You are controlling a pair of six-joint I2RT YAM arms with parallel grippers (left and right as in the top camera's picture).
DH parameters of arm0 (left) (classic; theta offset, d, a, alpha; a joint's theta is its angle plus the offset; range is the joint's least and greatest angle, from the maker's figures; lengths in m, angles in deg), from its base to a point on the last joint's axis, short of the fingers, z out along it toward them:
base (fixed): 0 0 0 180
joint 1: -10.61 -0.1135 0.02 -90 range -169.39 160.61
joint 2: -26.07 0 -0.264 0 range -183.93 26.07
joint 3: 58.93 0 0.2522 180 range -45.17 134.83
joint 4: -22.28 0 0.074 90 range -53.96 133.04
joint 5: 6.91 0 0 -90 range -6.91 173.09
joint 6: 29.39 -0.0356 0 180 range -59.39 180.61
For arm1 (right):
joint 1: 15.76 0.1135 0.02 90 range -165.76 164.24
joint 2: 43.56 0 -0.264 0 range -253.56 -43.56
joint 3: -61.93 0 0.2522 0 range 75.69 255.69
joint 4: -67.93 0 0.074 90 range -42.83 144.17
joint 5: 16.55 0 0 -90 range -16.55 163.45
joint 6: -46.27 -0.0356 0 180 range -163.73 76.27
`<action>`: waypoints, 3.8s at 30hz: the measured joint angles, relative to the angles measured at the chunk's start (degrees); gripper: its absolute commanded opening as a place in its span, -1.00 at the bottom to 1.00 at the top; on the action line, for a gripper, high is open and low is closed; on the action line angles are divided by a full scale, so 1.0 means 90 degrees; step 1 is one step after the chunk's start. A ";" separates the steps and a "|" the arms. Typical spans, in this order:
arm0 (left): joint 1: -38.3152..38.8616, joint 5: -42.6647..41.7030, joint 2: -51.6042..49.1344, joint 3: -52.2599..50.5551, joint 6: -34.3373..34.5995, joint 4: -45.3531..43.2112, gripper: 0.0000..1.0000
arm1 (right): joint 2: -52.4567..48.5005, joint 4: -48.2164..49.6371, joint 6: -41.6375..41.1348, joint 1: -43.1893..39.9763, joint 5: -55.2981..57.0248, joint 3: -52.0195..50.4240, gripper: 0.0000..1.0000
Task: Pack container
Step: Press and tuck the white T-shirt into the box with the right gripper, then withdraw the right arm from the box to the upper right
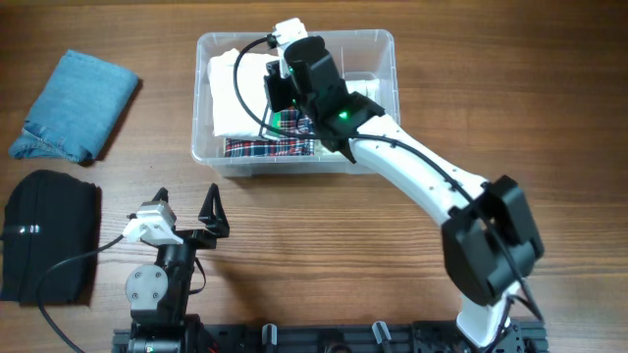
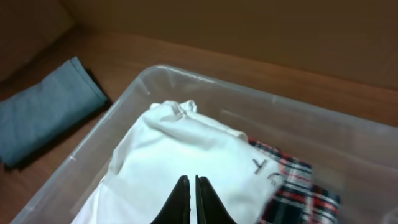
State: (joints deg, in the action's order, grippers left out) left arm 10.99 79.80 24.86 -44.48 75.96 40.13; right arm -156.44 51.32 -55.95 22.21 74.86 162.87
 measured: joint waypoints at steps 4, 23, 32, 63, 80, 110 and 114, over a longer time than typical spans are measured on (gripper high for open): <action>0.0000 0.0000 0.0000 0.0000 0.0000 0.0000 0.99 | -0.0665 0.0058 0.0017 0.0129 -0.0063 0.0010 -0.91; 0.0000 0.0000 0.0000 0.0000 0.0000 0.0000 0.99 | -0.0469 0.0401 -0.0024 0.0143 -0.0882 0.0046 -0.90; 0.0000 0.0000 0.0000 0.0000 0.0000 0.0000 1.00 | -0.0391 0.0432 -0.0129 0.0442 -0.1207 0.0046 -0.88; 0.0000 0.0000 0.0000 0.0000 0.0000 0.0000 0.99 | 0.2198 -0.2331 -0.0833 -0.2419 -0.0146 0.0216 0.99; 0.0000 0.0000 0.0000 0.0000 0.0000 0.0000 0.99 | 0.2193 -0.4745 -0.1474 -0.6190 0.0323 0.0211 0.99; 0.0000 0.0002 0.0000 0.0000 0.0000 0.0000 0.99 | 0.2193 -0.4877 -0.1474 -0.6200 0.0355 0.0211 1.00; 0.0000 0.0002 0.0000 0.0000 0.0000 0.0000 1.00 | 0.2193 -0.4877 -0.1474 -0.6200 0.0352 0.0211 0.99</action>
State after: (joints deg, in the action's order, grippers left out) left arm 10.99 79.82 24.86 -44.48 75.96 40.13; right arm -136.71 7.43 -69.22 -33.59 78.03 164.77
